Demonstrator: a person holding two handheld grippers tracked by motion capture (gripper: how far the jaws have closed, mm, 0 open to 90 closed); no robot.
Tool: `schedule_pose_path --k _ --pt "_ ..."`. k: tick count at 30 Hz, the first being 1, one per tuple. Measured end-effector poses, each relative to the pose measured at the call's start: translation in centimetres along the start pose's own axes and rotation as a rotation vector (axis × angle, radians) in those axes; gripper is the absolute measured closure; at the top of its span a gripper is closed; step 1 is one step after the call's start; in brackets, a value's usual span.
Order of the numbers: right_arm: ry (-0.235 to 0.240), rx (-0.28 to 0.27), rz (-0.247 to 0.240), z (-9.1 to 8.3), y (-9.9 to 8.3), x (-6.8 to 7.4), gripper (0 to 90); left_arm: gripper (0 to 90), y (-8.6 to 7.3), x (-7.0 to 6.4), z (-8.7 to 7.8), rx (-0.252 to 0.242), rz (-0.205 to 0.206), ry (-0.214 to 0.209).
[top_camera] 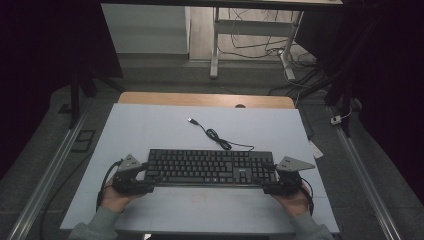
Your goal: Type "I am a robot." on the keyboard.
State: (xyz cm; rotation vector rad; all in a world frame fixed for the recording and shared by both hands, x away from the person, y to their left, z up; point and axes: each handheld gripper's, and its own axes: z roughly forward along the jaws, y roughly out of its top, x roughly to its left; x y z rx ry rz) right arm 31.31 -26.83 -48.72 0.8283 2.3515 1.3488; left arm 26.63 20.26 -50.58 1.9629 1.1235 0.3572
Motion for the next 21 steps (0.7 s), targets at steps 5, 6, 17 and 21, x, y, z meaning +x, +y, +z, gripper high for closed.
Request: schedule_pose_path --k 5,6,17,21 --pt "0.018 0.008 0.003 1.0 0.6 0.4 34.0 29.5 0.0 0.0 0.0 -0.006 0.003 -0.001" --pt "0.016 0.007 0.0 1.2 0.8 0.5 34.5 30.2 0.0 0.0 0.0 -0.005 0.001 -0.003" --pt "0.058 0.014 -0.01 3.8 2.8 2.0 50.1 41.0 0.0 0.4 0.1 -0.002 -0.006 0.015" --pt "0.079 0.03 -0.031 4.7 3.1 2.7 59.8 47.6 0.0 0.4 0.2 0.001 0.0 0.022"
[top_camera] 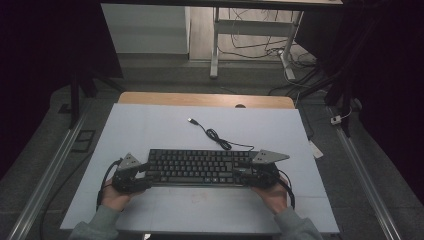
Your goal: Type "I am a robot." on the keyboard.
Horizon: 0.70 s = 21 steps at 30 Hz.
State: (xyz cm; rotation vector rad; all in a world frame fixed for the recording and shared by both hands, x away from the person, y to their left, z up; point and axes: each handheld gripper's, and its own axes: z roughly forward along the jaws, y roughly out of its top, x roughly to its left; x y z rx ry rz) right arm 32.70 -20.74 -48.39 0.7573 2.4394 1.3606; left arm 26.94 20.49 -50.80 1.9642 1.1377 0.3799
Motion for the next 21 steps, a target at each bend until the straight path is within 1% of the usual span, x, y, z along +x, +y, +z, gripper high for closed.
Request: schedule_pose_path --k 3,6,7,8,12,15,18,19,21 --pt "0.01 0.011 -0.012 0.5 0.3 0.3 67.1 53.3 0.0 0.0 0.1 0.002 0.005 0.005" --pt "0.02 0.009 -0.019 1.2 0.6 0.5 74.6 59.6 -0.1 0.0 0.1 0.005 0.008 0.012" --pt "0.021 0.016 -0.022 1.5 0.8 0.6 77.4 61.7 -0.1 0.0 0.1 0.007 0.008 0.016" --pt "0.03 0.014 -0.024 1.7 0.9 0.7 79.5 63.8 -0.1 0.1 0.1 0.007 0.009 0.017" --pt "0.044 0.03 -0.048 2.7 1.4 1.1 89.5 71.9 -0.1 0.1 0.2 0.014 0.015 0.018" --pt "0.05 0.038 -0.057 3.3 1.7 1.3 89.7 77.9 -0.1 0.0 0.2 0.017 0.019 0.021" --pt "0.047 0.043 -0.062 3.8 2.0 1.5 89.7 84.7 -0.1 0.0 0.3 0.021 0.022 0.022" --pt "0.053 0.038 -0.062 4.0 2.0 1.6 89.7 87.1 -0.1 0.1 0.4 0.024 0.025 0.023" --pt "0.054 0.039 -0.064 4.3 2.2 1.7 89.7 88.5 -0.1 0.1 0.4 0.03 0.027 0.023"
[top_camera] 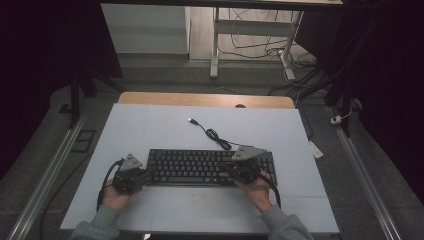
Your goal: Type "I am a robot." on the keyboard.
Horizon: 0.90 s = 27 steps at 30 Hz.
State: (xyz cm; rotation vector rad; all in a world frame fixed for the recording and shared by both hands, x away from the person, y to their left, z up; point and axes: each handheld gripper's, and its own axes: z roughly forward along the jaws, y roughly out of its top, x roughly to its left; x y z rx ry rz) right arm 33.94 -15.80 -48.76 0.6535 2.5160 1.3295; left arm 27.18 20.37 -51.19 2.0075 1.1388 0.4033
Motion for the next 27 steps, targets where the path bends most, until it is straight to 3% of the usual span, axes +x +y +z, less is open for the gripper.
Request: schedule_pose_path --k 13,27 --pt "-0.01 0.007 -0.004 1.2 0.4 0.0 89.7 88.6 -0.1 0.4 1.3 0.054 -0.005 0.029" --pt "-0.01 0.032 -0.001 2.9 1.1 -0.2 89.6 88.6 -0.3 0.7 1.8 0.074 -0.013 0.044"
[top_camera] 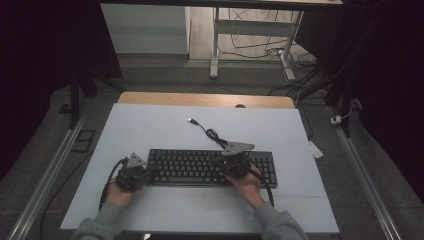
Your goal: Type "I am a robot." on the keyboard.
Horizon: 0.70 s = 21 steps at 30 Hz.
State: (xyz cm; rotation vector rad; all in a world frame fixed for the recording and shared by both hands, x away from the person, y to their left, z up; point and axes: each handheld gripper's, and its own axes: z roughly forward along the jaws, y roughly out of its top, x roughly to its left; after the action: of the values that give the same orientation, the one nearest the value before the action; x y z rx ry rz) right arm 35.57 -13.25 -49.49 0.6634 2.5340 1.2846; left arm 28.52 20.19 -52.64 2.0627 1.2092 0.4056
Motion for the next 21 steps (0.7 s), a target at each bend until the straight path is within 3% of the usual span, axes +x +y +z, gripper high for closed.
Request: schedule_pose_path --k 21 --pt "0.018 0.053 -0.012 4.0 1.5 0.9 89.5 88.5 -0.1 0.1 0.1 0.006 0.0 -0.006"
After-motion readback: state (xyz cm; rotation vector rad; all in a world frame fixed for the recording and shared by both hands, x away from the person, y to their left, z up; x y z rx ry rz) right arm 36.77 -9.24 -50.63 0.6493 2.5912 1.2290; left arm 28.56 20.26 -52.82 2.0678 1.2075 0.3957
